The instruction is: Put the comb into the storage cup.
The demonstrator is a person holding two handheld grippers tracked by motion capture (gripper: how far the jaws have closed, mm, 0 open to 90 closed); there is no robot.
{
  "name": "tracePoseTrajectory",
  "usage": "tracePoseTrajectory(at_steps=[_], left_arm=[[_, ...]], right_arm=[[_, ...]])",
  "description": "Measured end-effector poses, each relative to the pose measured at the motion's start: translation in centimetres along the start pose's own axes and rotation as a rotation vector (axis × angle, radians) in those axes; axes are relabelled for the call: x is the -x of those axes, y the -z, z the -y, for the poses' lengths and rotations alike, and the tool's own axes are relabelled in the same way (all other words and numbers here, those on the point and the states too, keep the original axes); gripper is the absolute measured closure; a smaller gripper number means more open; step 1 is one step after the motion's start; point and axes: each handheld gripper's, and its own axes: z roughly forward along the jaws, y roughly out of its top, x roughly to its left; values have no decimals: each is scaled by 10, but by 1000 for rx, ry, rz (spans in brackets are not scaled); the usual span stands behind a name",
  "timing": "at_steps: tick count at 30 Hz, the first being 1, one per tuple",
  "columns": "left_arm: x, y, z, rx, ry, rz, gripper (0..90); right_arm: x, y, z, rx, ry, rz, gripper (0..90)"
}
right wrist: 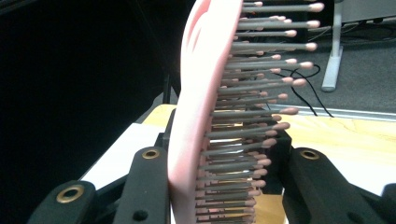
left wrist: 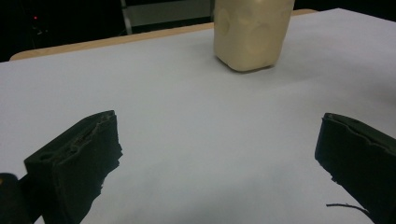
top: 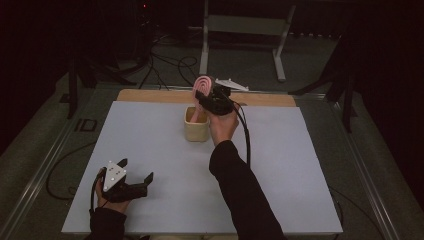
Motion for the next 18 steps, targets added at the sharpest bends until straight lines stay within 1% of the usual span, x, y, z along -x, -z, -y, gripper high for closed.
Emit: tracePoseTrajectory(at_steps=[18], left_arm=[[0,-1,0,-2,-1,2,6]], right_arm=[[2,-4,8,-20,8,2,637]])
